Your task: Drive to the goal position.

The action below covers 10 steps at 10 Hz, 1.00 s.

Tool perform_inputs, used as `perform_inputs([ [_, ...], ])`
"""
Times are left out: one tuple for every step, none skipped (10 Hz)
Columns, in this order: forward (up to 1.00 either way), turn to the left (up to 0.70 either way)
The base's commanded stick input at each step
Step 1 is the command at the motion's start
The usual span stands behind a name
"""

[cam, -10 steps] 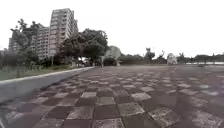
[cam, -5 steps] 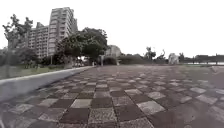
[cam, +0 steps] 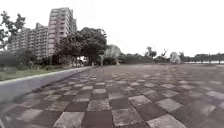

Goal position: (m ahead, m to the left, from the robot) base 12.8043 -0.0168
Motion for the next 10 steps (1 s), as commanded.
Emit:
perform_inputs([
  [1.0,0.0],
  [1.0,0.0],
  [1.0,0.0],
  [1.0,0.0],
  [1.0,0.0],
  [1.0,0.0],
  [1.0,0.0],
  [1.0,0.0],
  [1.0,0.0],
  [1.0,0.0],
])
